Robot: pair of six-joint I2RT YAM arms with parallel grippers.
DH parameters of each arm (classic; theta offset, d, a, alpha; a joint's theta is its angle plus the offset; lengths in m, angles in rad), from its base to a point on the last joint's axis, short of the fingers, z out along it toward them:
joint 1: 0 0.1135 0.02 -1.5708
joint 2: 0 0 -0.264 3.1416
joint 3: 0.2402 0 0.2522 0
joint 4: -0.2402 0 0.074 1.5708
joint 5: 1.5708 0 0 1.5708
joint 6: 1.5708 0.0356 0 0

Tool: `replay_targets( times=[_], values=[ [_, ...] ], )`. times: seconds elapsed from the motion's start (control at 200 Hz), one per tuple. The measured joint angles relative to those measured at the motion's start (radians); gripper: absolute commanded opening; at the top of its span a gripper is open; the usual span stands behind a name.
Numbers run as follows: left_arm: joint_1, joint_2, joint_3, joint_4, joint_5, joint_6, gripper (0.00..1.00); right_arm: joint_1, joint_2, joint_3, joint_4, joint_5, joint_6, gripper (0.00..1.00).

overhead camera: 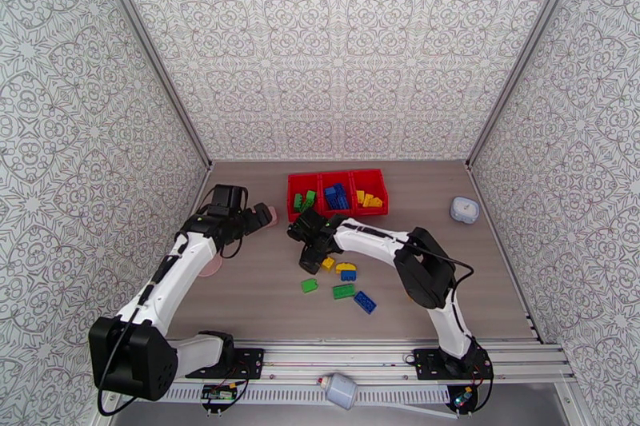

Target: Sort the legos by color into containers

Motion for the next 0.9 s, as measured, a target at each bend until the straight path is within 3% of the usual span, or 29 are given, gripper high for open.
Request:
replay_targets(
  times=[0.54, 0.895],
  values=[
    [-0.004, 0.0, -0.002, -0.003, -0.005, 0.0, 0.96, 0.0, 0.072, 0.087, -0.035, -0.011, 0.013, 0.39],
    [-0.029, -0.009, -0.029, 0.003, -0.017, 0.025, 0.99, 0.0, 0.057, 0.079, -0.011, -0.011, 0.031, 0.32]
  ],
)
